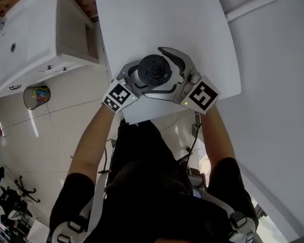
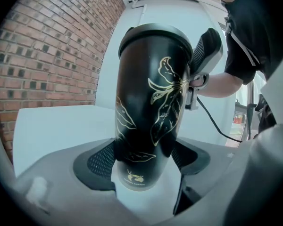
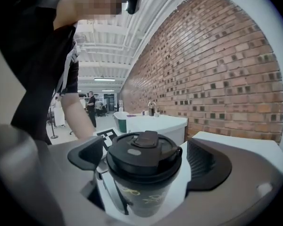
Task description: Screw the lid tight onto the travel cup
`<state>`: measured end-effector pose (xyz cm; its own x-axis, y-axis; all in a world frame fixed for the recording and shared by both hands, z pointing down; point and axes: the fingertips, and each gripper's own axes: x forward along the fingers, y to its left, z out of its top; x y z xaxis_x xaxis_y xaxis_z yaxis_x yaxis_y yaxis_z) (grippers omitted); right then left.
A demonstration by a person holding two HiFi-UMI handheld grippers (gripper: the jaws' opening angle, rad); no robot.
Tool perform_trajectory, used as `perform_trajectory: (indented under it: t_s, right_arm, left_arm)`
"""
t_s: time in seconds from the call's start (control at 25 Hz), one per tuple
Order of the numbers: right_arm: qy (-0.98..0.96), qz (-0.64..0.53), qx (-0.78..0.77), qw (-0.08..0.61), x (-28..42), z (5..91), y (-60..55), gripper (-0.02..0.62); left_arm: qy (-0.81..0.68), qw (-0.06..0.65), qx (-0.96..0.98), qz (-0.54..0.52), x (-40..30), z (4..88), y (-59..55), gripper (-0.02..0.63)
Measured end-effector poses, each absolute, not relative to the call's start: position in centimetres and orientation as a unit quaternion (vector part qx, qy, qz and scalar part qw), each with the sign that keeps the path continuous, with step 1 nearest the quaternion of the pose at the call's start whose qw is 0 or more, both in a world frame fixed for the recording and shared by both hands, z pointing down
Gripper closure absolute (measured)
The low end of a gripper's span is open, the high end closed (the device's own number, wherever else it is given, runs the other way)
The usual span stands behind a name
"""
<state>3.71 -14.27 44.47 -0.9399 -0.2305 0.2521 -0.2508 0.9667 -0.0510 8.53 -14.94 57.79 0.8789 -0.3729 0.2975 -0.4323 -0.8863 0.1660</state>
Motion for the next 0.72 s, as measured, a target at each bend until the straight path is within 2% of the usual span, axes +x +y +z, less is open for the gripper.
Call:
perform_trajectory:
  t_s: [0.12,0.32,0.72]
  right_arm:
    - [-0.985,0.02,0.102,0.136,2.8,44.7,-14.3,0.06]
    - [-0.985,0.04,0.156,0.065,2.4,43.5,-14.8,0.069]
    - [-0.966,0.032,0.251,0.049,2.9,43.7,-15.8,0.109]
  left_arm:
    - [-0.209,0.116,0.963,0.128,8.5,57.6,-15.0,0.232]
    - [-0.209,0.116,0.963,0.129,8.5,57.5,-14.9,0.232]
    - [-0.208,0.116,0.963,0.129,8.4,57.6,-15.0,0.232]
